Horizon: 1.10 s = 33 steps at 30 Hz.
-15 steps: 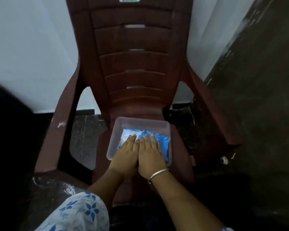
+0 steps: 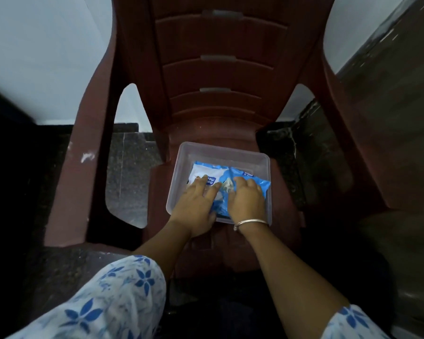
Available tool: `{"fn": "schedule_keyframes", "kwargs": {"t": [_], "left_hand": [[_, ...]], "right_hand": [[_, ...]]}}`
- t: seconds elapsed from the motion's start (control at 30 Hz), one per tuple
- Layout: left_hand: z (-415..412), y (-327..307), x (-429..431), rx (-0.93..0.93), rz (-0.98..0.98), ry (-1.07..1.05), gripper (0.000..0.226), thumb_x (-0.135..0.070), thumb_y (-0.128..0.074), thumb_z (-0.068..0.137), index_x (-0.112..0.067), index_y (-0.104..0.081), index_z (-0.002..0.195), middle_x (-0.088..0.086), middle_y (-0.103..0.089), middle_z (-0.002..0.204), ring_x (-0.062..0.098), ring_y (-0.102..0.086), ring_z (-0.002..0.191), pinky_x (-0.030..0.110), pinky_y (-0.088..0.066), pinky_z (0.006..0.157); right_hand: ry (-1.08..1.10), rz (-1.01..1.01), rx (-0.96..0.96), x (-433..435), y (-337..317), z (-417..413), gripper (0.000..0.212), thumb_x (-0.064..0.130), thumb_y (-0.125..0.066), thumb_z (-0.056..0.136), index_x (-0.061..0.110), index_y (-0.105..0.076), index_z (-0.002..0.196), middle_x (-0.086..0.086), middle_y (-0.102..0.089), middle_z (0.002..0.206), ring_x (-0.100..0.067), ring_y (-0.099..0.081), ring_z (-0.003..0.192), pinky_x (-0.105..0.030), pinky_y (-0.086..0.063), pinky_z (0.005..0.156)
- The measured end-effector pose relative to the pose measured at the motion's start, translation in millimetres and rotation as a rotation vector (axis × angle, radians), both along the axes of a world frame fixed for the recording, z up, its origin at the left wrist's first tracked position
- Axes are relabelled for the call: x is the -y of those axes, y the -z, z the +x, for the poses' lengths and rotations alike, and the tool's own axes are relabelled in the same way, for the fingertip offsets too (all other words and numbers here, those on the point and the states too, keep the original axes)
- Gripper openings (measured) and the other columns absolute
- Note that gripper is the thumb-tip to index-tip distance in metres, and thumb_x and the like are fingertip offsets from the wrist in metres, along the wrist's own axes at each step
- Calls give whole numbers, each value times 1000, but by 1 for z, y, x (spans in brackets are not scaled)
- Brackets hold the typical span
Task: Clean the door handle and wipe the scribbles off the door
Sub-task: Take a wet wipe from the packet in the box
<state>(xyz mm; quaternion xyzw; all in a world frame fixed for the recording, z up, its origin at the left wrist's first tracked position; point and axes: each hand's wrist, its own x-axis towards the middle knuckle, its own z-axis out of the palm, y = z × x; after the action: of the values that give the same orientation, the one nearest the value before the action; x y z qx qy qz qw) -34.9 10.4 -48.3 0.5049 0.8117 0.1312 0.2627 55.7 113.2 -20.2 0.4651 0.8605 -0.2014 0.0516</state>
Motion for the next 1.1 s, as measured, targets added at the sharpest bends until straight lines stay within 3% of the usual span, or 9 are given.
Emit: {"fn": "schedule_keyframes", "kwargs": {"t": [0.17,0.33,0.5,0.6,0.67,0.77,0.87,1.0,1.1], "left_hand": [[2,6,-1,-17,6,11,73,-30,-52,87,-17,-16,148,18,-14,155,32,-9,144,45,-20,115],[2,10,-1,-40,-20,22,72,-31,-50,88,-19,-14,149,17,-11,156,32,-8,144,47,-18,116],[2,13,0,-39,-37,-2,72,-34,-50,89,-20,-13,149,14,-10,157,33,-8,144,47,-18,116],[2,14,0,-30,-34,-38,73,-36,-52,88,-22,-13,148,14,-12,156,34,-9,144,49,-19,116],[4,15,0,-33,-34,-49,74,-37,-53,87,-23,-13,148,13,-12,156,35,-10,143,49,-19,116],[6,13,-1,-33,-55,-81,75,-39,-54,86,-24,-14,148,13,-12,156,35,-11,143,49,-19,114],[10,4,-7,-18,-37,-120,72,-38,-55,87,-18,-20,146,13,-15,156,33,-13,143,53,-18,115],[16,-34,-28,282,288,-307,51,-28,-39,89,-11,-40,138,10,-45,142,25,-35,134,53,-17,114],[18,-73,-45,546,495,-415,41,-26,-34,86,-13,-55,119,12,-64,110,24,-57,106,48,-41,98]], "right_hand": [[12,-50,-67,-4,9,-7,33,20,-51,92,13,-54,123,-16,-55,117,-33,-50,110,-41,-40,91],[88,-38,-184,0,14,-12,13,19,-54,91,9,-61,95,-16,-58,100,-33,-54,92,-38,-42,75],[357,-231,-486,-4,18,-13,9,9,-53,90,9,-55,82,-8,-62,82,-22,-55,77,-20,-32,65],[613,-391,-655,-9,17,-16,20,11,-48,95,19,-45,77,-8,-60,81,-31,-61,81,-35,-48,73],[757,-480,-774,-13,13,-15,24,10,-46,96,23,-43,76,-11,-60,82,-31,-64,77,-45,-54,69],[926,-550,-956,-20,2,-14,25,7,-45,96,24,-48,78,-3,-56,74,-17,-57,62,-33,-50,54],[935,-551,-1015,-27,-12,-12,28,6,-43,95,26,-54,79,1,-53,71,-11,-51,58,-22,-44,47],[916,-783,-1115,-28,-39,-7,15,18,-48,97,24,-56,85,2,-53,66,-12,-52,56,-20,-43,44],[888,-960,-1234,-30,-63,0,4,14,-53,94,14,-55,97,1,-56,72,-12,-57,62,-28,-51,56]]}}
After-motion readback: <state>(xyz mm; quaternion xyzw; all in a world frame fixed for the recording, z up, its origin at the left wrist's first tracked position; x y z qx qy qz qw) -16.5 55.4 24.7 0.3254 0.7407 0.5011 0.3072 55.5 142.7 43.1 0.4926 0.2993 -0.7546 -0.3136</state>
